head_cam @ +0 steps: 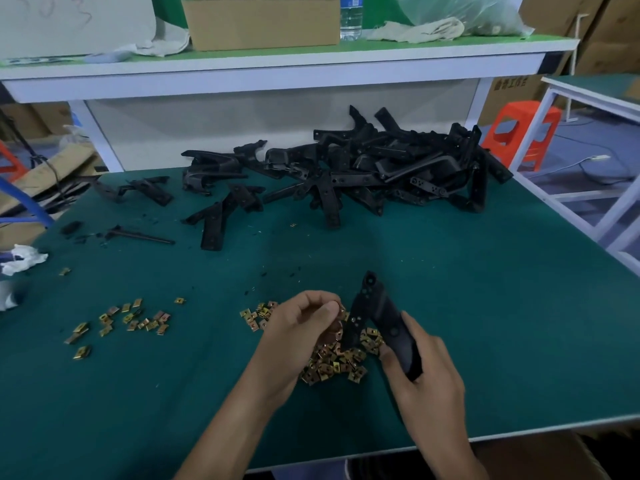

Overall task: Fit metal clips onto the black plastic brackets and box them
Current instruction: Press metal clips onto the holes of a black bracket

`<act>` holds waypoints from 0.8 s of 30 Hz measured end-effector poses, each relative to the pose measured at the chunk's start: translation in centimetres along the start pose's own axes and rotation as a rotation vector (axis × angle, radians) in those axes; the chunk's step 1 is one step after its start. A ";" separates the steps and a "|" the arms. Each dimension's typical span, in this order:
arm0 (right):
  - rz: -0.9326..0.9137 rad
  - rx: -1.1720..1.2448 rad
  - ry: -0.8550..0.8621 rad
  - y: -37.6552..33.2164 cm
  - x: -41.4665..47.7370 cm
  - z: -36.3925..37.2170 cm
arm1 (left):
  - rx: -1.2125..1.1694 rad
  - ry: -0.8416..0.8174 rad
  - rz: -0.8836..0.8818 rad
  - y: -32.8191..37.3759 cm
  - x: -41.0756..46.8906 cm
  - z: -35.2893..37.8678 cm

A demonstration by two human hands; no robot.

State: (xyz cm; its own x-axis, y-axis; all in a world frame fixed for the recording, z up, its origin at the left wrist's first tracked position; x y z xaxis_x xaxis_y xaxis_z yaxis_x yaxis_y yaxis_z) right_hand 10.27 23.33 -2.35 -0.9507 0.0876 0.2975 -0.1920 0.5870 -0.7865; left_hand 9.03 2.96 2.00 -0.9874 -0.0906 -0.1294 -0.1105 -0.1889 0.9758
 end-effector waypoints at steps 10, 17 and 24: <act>-0.011 -0.046 0.031 -0.2 0.0 -0.2 | -0.001 0.054 -0.039 -0.5 -0.4 0.2; -0.051 -0.090 0.005 -0.8 -0.1 0.0 | -0.020 0.073 -0.070 -1.1 -0.4 0.1; -0.123 -0.141 0.059 -1.2 -0.2 -0.2 | 0.198 0.098 -0.024 -1.2 -0.8 -0.2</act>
State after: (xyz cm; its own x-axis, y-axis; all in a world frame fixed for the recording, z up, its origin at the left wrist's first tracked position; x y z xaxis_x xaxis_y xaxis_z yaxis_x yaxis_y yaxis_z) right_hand 10.69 22.76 -1.37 -0.9056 0.0525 0.4210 -0.2661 0.7025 -0.6601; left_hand 9.97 3.05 0.89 -0.9696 -0.1849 -0.1600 -0.1634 0.0031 0.9866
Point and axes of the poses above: each hand's wrist, its own x-axis towards the middle knuckle, its own z-axis out of the palm, y = z × x, the point moved 6 cm from there along x, towards the middle knuckle, and after that the axes turned 3 degrees about -x, right-handed, at the moved point
